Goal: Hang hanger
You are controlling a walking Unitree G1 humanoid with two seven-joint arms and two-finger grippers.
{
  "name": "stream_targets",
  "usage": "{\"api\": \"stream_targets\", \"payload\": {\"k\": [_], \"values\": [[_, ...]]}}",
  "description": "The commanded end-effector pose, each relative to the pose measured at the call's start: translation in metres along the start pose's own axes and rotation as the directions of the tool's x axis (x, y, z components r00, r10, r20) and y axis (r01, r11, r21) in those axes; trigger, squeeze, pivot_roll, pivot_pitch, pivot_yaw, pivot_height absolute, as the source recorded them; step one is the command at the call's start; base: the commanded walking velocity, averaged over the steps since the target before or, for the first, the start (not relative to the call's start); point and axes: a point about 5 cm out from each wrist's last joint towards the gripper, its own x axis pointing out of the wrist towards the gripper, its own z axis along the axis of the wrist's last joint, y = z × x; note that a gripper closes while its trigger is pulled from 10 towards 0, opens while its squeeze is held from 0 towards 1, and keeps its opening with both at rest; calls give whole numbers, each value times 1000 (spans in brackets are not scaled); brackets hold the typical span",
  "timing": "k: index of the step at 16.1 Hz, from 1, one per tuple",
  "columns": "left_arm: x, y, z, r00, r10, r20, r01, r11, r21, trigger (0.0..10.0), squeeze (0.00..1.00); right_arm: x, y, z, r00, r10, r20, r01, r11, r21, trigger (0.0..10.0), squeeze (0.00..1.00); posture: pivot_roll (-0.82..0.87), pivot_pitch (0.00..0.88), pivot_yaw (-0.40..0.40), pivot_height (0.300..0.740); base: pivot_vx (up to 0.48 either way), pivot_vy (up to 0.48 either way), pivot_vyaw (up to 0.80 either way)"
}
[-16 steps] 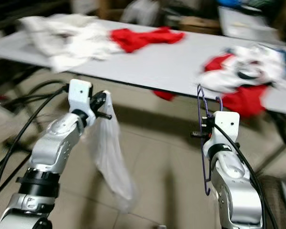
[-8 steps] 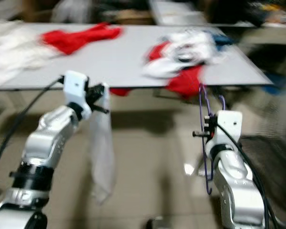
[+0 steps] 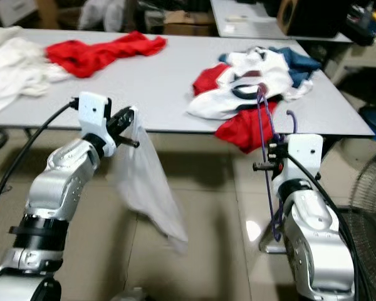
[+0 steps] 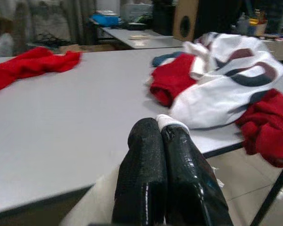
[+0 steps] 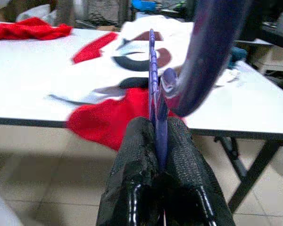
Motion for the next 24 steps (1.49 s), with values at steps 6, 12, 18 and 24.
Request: {"api": "stream_targets", "payload": {"k": [6,12,18,24], "values": [[25,-16,35,988,-108,107,104,994,41,10000,0,2,-6,15,997,25,78,-22,999,-35,10000,0,-14,0,-10,740,358,0,-620],[50,-10,63,984,-110,143,101,993,68,10000,0,-15,-6,42,926,349,143,-337,936,-104,10000,0,-45,0,31,740,354,0,0],[51,8,73,985,-64,161,50,995,89,10000,0,-34,8,55,714,698,47,-685,711,-159,10000,0,-15,0,-11,740,371,0,0],[64,7,116,964,-108,243,78,988,131,10000,0,-49,29,50,338,928,-155,-939,321,-123,10000,0,3,0,-28,740,390,0,0]]}}
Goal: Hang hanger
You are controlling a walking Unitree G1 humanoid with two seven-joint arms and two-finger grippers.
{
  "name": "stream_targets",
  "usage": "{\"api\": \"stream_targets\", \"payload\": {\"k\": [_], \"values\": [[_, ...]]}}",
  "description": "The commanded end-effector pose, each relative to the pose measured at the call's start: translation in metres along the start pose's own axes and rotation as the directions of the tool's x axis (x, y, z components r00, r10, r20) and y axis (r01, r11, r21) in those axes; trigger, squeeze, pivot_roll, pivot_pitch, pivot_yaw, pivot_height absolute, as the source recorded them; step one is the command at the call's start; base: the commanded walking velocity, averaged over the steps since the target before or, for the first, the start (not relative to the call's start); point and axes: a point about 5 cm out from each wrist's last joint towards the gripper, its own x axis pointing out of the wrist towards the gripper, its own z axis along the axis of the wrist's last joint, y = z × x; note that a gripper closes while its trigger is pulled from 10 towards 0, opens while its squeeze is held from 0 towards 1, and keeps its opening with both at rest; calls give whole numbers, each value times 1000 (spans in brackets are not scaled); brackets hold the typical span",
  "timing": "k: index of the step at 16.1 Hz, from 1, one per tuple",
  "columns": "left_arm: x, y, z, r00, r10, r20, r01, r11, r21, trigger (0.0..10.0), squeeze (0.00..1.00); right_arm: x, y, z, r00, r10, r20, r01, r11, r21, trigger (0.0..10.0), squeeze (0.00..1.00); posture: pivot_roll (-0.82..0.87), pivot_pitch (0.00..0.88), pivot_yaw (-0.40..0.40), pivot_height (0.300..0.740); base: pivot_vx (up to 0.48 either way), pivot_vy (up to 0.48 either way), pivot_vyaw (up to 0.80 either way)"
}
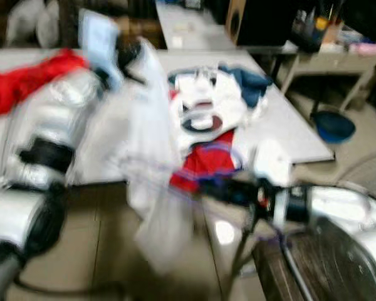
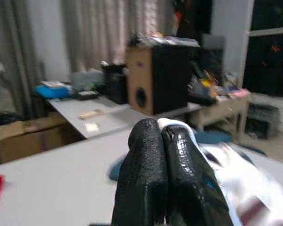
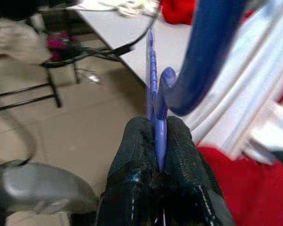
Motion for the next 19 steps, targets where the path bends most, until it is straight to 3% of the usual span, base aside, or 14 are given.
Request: {"api": "stream_targets", "payload": {"k": [1,2,4,5,7,9,10,11,13,14,15,16,17,19], "values": [[16,-19,42,988,-92,125,92,996,6,10000,0,7,-11,0,999,3,-42,-5,1000,-30,10000,0,7,0,-24,740,386,0,0],[19,-20,68,973,-121,196,126,992,-10,10000,0,20,-19,-3,997,22,-71,-25,999,-47,10000,0,13,0,-25,740,386,0,0],[20,-21,88,958,-139,252,150,988,-25,10000,0,31,-23,-7,995,36,-97,-43,997,-64,10000,0,21,0,-30,740,386,0,0],[20,-21,88,958,-139,252,150,988,-25,10000,0,31,-23,-7,995,36,-97,-43,997,-64,10000,0,21,0,-30,740,386,0,0],[15,-20,137,903,-199,382,226,974,-26,10000,0,60,-50,-12,993,-19,-117,4,993,-122,10000,0,43,0,-42,740,388,0,0],[11,-19,151,880,-227,417,251,968,-4,10000,0,66,-82,1,983,-151,-107,125,968,-217,10000,0,53,0,-46,740,384,0,0],[9,-18,155,874,-237,425,257,966,9,10000,0,64,-109,15,956,-276,-95,241,930,-279,10000,0,56,0,-46,740,382,0,0],[7,-15,156,875,-235,424,255,967,10,10000,0,57,-132,31,918,-387,-83,331,865,-377,10000,0,56,0,-45,740,379,0,0],[4,-5,154,887,-204,415,220,975,10,10000,0,31,-169,80,813,-582,29,504,677,-536,10000,0,56,0,-47,740,382,0,0],[1,5,154,896,-170,410,181,983,12,10000,0,13,-183,119,735,-660,155,606,536,-588,10000,0,56,0,-49,740,382,0,0],[0,11,154,900,-146,411,155,988,12,10000,0,4,-186,138,698,-679,228,650,467,-599,10000,0,57,0,-50,740,379,0,0],[-5,27,155,909,-86,408,87,996,16,10000,0,-11,-186,172,645,-672,363,717,370,-591,10000,0,58,0,-52,740,379,0,0],[-11,45,154,916,-15,400,7,1000,21,10000,0,-20,-184,195,621,-644,447,746,312,-588,10000,0,58,0,-53,740,382,0,0],[-19,67,149,923,88,375,-105,994,26,10000,0,-24,-179,209,632,-600,491,746,298,-596,10000,0,56,0,-52,740,377,0,0]]}}
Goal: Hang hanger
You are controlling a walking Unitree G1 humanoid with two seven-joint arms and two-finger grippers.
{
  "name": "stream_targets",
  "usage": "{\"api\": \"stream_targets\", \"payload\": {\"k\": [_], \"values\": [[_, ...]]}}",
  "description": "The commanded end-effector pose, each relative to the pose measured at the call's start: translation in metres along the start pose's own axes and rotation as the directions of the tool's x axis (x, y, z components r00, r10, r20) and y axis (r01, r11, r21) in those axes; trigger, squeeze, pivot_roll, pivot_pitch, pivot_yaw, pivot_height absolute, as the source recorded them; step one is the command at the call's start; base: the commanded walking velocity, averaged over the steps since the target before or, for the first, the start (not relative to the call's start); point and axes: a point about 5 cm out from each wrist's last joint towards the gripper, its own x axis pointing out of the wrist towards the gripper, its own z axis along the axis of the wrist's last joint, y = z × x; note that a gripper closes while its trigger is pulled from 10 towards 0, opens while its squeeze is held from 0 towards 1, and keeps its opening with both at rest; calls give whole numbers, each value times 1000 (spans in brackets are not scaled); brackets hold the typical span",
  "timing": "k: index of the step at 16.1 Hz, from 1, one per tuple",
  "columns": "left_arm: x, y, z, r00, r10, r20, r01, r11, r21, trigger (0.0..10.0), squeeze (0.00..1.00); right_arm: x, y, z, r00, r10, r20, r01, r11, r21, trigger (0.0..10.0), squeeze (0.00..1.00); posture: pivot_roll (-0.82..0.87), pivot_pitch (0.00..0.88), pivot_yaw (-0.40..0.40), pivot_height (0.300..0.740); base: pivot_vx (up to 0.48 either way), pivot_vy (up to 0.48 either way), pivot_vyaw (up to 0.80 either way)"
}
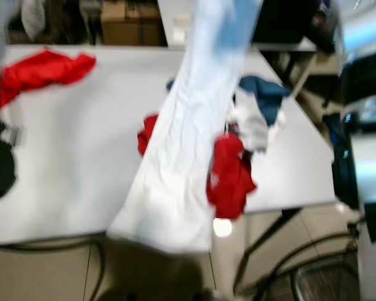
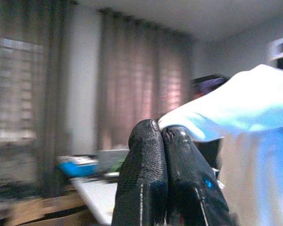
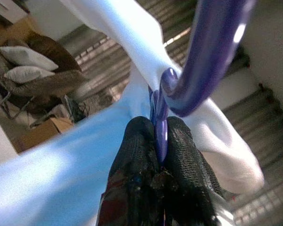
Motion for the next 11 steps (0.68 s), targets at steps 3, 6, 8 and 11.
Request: {"api": "stream_targets", "payload": {"k": [3,6,8,11], "values": [[-19,5,-49,984,54,-171,-38,995,97,10000,0,-16,22,-33,993,113,-24,-112,992,59,10000,0,52,0,-48,740,368,0,0],[-56,-41,-125,912,-137,-386,162,986,32,10000,0,-43,82,-65,931,365,-15,-357,917,179,10000,0,52,0,-45,740,319,0,0],[-98,-77,-162,786,-302,-539,335,941,-39,10000,0,-73,110,-71,874,485,27,-471,832,294,10000,0,41,0,-32,740,148,0,0],[-134,-106,-180,661,-431,-615,392,896,-207,10000,0,-115,139,-64,776,626,77,-596,688,414,10000,0,30,0,-21,740,0,0,0]]}}
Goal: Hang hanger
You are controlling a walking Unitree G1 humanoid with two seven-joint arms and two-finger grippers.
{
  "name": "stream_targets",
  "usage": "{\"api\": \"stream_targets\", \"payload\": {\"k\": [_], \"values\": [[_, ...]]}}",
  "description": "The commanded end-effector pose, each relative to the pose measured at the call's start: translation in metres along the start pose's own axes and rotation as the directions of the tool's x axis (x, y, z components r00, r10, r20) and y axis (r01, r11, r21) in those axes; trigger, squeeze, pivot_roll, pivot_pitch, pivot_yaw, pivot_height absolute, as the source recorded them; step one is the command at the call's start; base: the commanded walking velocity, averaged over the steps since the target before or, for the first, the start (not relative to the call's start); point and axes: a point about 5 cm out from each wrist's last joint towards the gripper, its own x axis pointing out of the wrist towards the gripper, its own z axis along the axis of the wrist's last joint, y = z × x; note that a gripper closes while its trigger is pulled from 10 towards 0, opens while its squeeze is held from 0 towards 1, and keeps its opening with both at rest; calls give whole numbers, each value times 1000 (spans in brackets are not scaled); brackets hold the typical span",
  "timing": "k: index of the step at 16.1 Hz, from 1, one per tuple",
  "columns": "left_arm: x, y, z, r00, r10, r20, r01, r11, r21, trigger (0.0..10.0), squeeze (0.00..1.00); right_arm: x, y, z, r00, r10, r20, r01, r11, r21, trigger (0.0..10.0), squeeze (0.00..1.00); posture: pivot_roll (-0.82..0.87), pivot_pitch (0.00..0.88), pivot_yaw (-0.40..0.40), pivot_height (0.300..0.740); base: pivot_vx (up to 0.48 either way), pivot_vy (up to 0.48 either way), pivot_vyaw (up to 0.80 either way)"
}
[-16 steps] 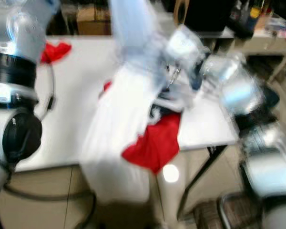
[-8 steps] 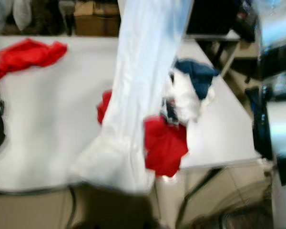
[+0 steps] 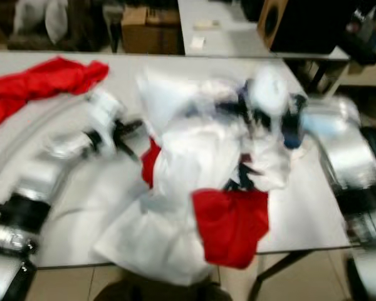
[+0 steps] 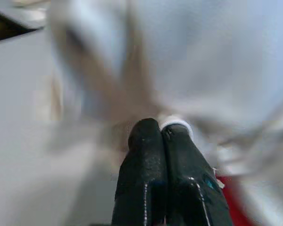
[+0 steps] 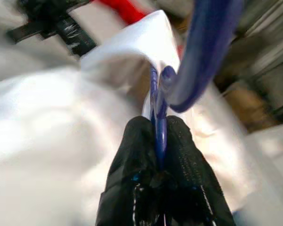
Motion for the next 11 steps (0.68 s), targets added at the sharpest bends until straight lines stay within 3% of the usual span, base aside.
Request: {"api": "stream_targets", "payload": {"k": [1,2,4,5,9,11], "values": [[-3,-2,7,1000,-23,2,23,1000,8,10000,16,-5,4,17,998,62,22,-61,997,-40,10000,0,26,0,-17,740,0,0,0],[-2,-1,2,1000,-7,-30,8,1000,25,10000,1000,-9,12,15,993,117,-23,-118,992,-49,10000,0,17,0,-8,740,0,0,0],[-1,0,-2,997,-2,-74,4,1000,26,10000,1000,-26,18,21,975,197,-102,-202,978,-51,10000,0,9,0,3,740,0,0,0],[-4,3,1,995,48,-93,-46,999,27,10000,1000,-44,18,33,960,225,-167,-236,970,-49,10000,0,4,0,8,740,0,0,0],[-10,36,2,955,273,-114,-271,962,34,10000,1000,-76,0,55,962,153,-226,-179,979,-97,10000,0,-2,0,17,740,0,0,0],[-14,43,-3,940,309,-144,-304,951,53,10000,1000,-86,-8,65,974,99,-202,-120,988,-94,10000,0,-1,0,16,740,0,0,0]]}}
